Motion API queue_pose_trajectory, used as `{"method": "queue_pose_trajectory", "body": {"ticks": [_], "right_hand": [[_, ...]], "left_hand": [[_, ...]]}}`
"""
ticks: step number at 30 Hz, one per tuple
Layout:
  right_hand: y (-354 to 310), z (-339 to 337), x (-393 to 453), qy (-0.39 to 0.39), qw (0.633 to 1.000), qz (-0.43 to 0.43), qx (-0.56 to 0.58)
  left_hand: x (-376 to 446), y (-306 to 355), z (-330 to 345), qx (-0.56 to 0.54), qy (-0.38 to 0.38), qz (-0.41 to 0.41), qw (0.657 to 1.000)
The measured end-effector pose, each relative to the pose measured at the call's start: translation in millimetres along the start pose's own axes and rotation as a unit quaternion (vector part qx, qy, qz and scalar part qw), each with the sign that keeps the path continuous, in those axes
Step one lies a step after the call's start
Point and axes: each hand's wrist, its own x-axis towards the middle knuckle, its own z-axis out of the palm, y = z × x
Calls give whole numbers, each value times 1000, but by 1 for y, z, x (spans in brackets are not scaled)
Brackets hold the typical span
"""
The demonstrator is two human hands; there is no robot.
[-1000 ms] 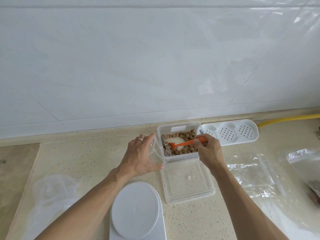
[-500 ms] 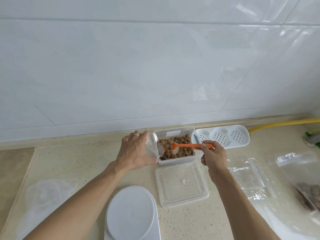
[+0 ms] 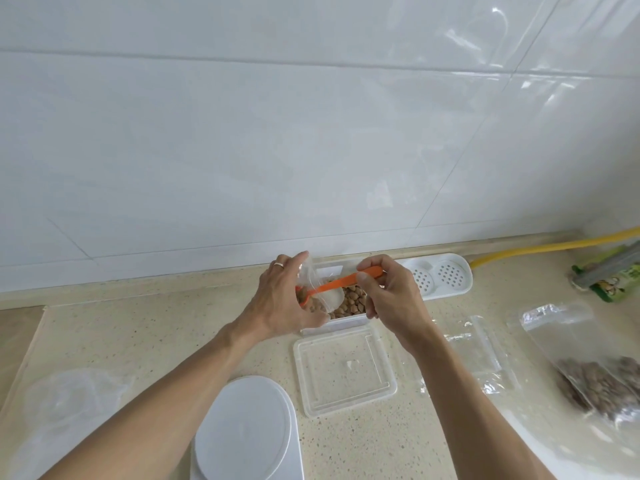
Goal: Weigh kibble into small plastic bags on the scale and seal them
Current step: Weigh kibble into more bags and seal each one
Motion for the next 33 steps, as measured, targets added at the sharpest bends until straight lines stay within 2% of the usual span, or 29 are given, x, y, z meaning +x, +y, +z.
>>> {"method": "queue_pose_trajectory", "body": {"ticks": [3, 8, 11, 17, 19, 21, 23, 26, 29, 31, 33], "right_hand": [[-3, -1, -2, -11, 1000, -16, -3], [-13, -10, -1, 41, 993, -83, -76], [-15, -10, -4, 11, 985, -118, -122], [-15, -3, -8, 18, 981, -143, -130], [-17, 0, -9, 59, 979, -152, -122], [-16, -1, -6, 137, 976, -138, -94], [-7, -5, -2, 182, 973, -106, -90], [18, -11, 3, 156, 972, -49, -170], [42, -9, 4, 120, 954, -10, -275], [50, -1, 2, 91, 952, 1, -293], [54, 7, 0, 64, 964, 29, -256]], "left_hand": [[0, -4, 0, -44, -1, -23, 999], [1, -12, 4, -64, 11, -46, 997], [1, -9, 7, -67, 22, -45, 997], [1, -8, 9, -35, 58, -40, 997], [-1, -10, 8, -7, 84, -30, 996], [-4, -14, 6, 39, 99, -21, 994], [-8, -21, 5, 82, 100, -17, 991], [-14, -32, 4, 107, 79, -26, 991], [-17, -40, 8, 133, 59, -28, 989], [-16, -43, 11, 134, 55, -20, 989], [-17, -44, 12, 133, 49, -14, 990]]}}
